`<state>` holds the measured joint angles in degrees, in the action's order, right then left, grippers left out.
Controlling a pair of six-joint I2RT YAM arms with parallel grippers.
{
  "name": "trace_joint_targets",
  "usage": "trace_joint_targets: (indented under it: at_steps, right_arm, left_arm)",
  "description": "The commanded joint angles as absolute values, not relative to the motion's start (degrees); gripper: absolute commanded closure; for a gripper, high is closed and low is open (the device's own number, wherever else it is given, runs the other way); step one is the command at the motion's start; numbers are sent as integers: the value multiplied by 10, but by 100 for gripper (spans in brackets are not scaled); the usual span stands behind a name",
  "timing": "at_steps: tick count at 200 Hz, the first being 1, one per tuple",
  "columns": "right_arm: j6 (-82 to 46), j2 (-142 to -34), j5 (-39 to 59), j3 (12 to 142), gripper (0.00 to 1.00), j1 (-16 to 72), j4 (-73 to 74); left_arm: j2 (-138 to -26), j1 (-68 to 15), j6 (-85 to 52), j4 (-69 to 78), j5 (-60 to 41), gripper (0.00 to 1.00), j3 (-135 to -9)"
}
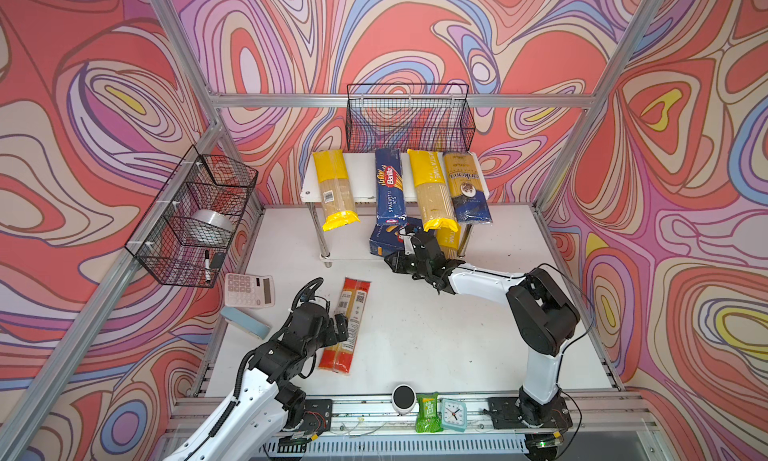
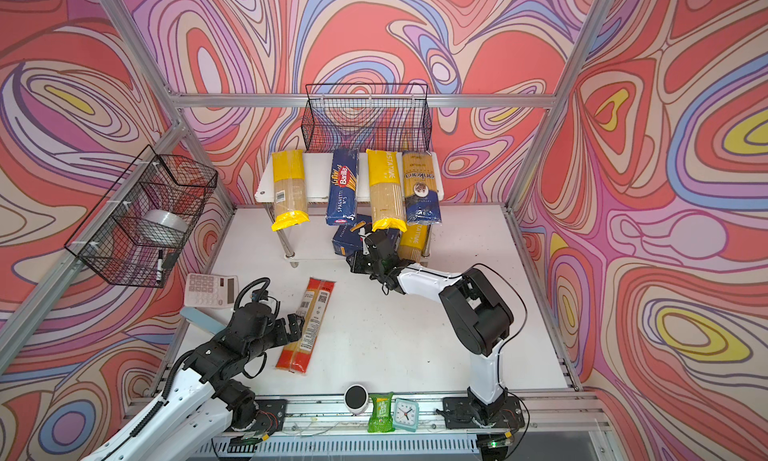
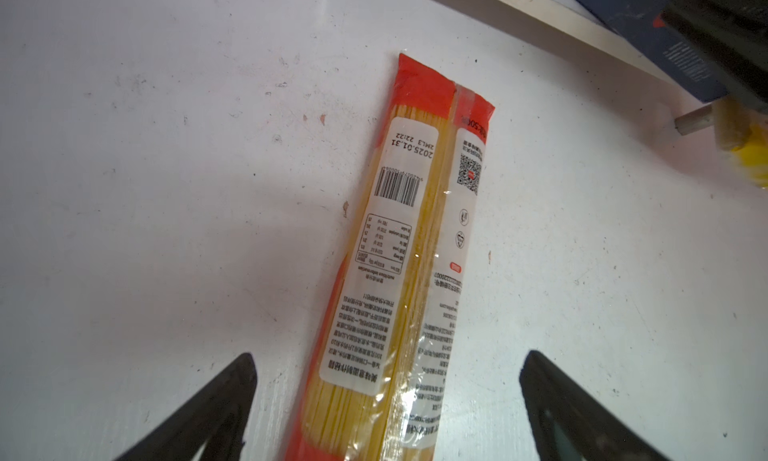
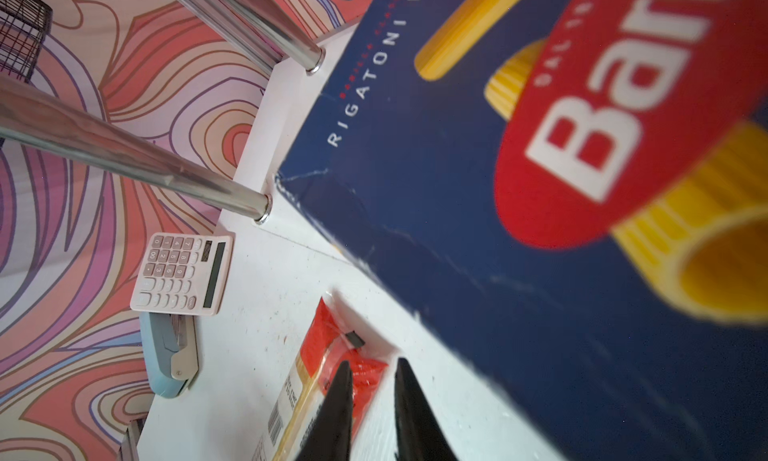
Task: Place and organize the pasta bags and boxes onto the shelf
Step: 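Grasp the red-and-yellow spaghetti bag with the left gripper while right gripper withdraws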
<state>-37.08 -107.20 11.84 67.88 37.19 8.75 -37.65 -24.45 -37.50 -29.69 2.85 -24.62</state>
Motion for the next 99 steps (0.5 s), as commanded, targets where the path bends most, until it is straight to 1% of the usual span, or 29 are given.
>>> trace_joint_targets:
  at_steps: [1,19,40,69,99]
  right_arm:
    - [-366,-1011,108,654,77,396,58]
    - [-363,-960,76,625,73,425,28]
    - [-388,-905,44,579,71,457,10]
    - [-425,-848,8,523,58,504,-15]
    - [-445,-825,-37,504,50,559,-59]
  left_arm:
    - [-393,-188,-364,-252,-52,0,-234]
    - [-411,-150,-357,-233,-93,0,-238]
    - [-436,-141,-348,-223,-108,0,-247]
    - [-458,-139,-352,-211,-126,0,-240]
    - [-450,-139,-353,-235,-115,0,-236]
